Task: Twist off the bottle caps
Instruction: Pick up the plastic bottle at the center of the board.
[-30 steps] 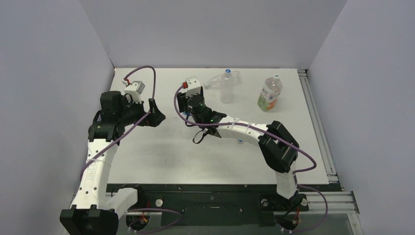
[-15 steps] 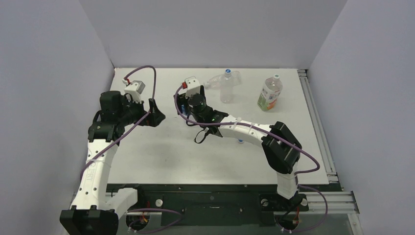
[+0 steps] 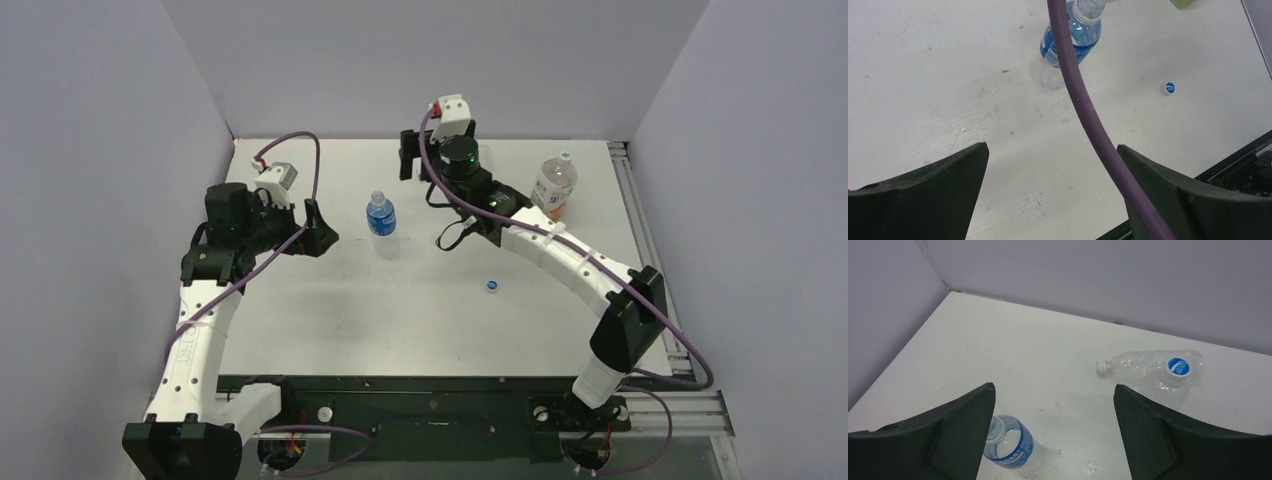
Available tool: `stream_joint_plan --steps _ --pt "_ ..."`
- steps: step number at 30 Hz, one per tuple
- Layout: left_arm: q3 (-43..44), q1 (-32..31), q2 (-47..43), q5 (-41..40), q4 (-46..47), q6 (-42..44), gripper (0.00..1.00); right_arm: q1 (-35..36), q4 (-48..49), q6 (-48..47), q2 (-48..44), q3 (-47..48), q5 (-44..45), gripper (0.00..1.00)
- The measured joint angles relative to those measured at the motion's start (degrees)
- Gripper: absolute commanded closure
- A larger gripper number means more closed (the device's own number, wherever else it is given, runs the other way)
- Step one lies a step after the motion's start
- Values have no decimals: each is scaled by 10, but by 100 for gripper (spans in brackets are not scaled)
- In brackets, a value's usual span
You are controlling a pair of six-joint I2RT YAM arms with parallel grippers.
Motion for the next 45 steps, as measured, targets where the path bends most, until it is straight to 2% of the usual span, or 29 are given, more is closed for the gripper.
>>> stream_joint_plan --steps 4,10,18,22,27,31,40,42,44,45 --pt "0 0 1 0 3 -1 3 -39 -39 2 -36 16 8 17" --pt "0 0 10 0 3 0 4 -98 -96 -1 -24 65 26 17" --pt "6 -1 24 9 1 3 3 -164 -145 2 90 126 19 16" --pt "10 -1 30 13 2 3 3 -173 -171 1 150 150 5 16" --pt "10 -2 32 16 2 5 4 -172 -185 0 182 174 -8 16" --pt "10 -2 32 17 2 10 3 -172 -180 0 188 180 -11 22" --pt "10 -2 30 18 2 17 3 -172 -156 -3 191 178 -11 57" --pt "10 -2 28 18 2 18 3 -170 -151 -3 191 177 -11 61" --pt "10 -2 25 18 2 21 3 -169 -150 -3 191 177 -11 59" --pt "10 -2 23 18 2 22 3 -169 -150 -2 191 177 -11 53"
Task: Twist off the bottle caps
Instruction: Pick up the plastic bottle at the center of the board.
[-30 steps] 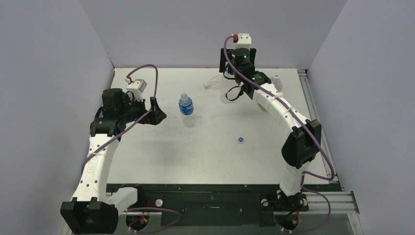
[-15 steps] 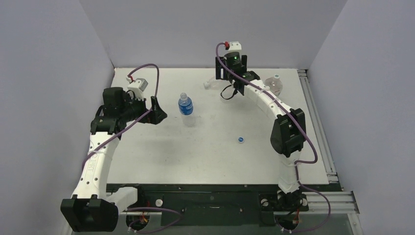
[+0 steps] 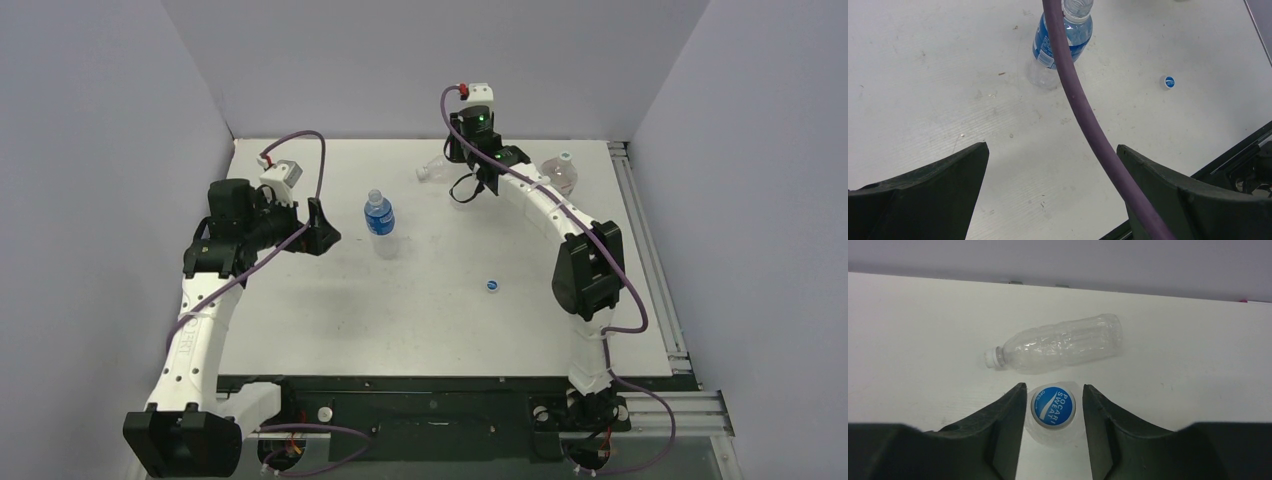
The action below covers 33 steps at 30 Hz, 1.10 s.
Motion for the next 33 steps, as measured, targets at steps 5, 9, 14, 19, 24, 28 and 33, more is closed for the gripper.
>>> stream_joint_plan --steps 5,9,14,19,24,28,33 --pt "0 0 -2 0 0 5 3 0 0 0 0 -1 0 40" --pt "0 0 -2 2 0 5 3 0 1 0 0 -16 0 47" --pt "0 0 -2 4 0 5 4 0 0 2 0 -27 1 77" --pt "0 0 -6 5 -3 9 3 1 14 2 -2 -37 9 94" --pt "0 0 -21 12 -15 28 3 12 21 -5 -22 -61 19 97" --pt "0 0 -43 40 -20 45 3 37 14 -16 -85 -116 33 98" --pt "0 0 -85 120 -17 74 3 83 5 -15 -228 -201 42 98"
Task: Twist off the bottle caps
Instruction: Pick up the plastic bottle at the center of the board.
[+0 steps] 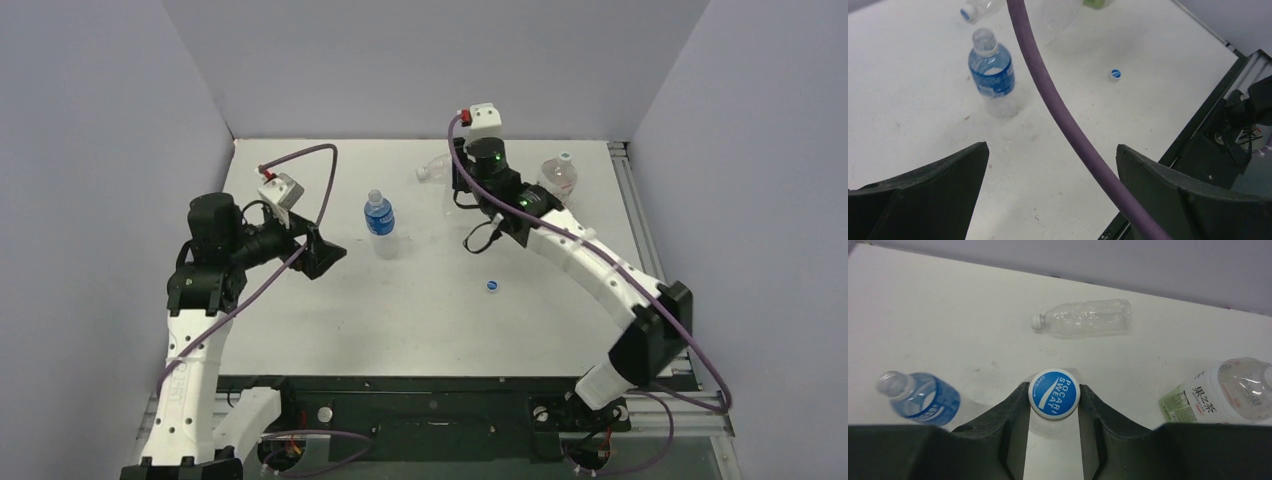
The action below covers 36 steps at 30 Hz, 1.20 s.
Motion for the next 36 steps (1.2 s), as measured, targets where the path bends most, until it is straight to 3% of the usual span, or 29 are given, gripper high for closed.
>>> stream_joint_plan --steps 7,10,15,21,27,36 --pt "-26 -26 -97 111 105 12 3 77 -25 28 -254 -103 -23 97" --pt "-29 -61 -114 143 149 11 3 121 -38 39 -346 -134 -31 96" --pt "-17 -146 -88 171 144 52 3 212 -56 50 -436 -165 -63 96" --pt "-19 -220 -67 139 145 68 4 280 -53 60 -435 -165 -99 97" --pt "-55 -232 -102 109 174 37 3 325 -32 64 -396 -165 -117 98" --pt "-61 -238 -121 108 181 -5 3 337 37 72 -361 -165 -120 100"
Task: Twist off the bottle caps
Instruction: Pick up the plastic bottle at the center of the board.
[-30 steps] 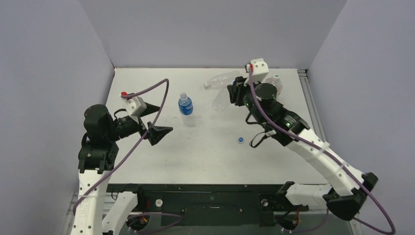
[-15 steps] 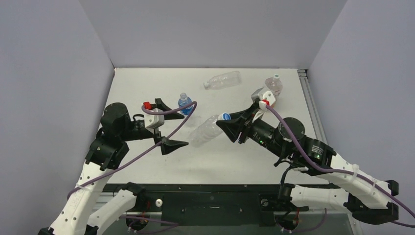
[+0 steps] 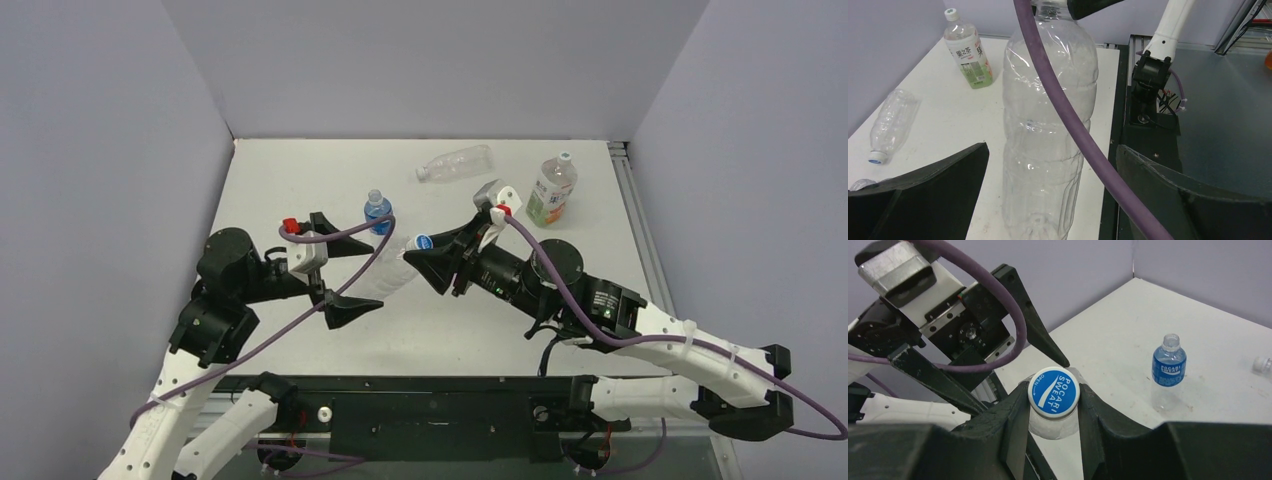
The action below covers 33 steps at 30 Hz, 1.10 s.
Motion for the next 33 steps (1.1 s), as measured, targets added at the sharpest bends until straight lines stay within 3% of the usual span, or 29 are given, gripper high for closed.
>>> stream_joint_plan --steps 8,13,22,26,27,29,32,33 --pt "-22 -2 -10 0 3 -1 0 0 34 7 31 12 -8 100" --pt "-23 -2 -10 -2 3 14 24 0 36 7 37 12 -7 100" --pt "-37 -2 -17 -15 20 21 30 -11 62 21 36 12 -7 100" --pt "-39 -2 -17 -18 26 20 51 -28 83 42 31 9 -15 100" --pt "-39 -2 -17 -17 32 19 52 -32 90 47 29 5 -19 100" --pt "-39 -2 -17 -15 34 14 50 -40 106 61 24 -8 -31 100" --pt "-39 -2 -17 -21 40 7 30 -55 125 81 17 -25 -44 100" --pt "-39 -2 -17 -27 42 3 28 -60 131 87 16 -30 -47 100"
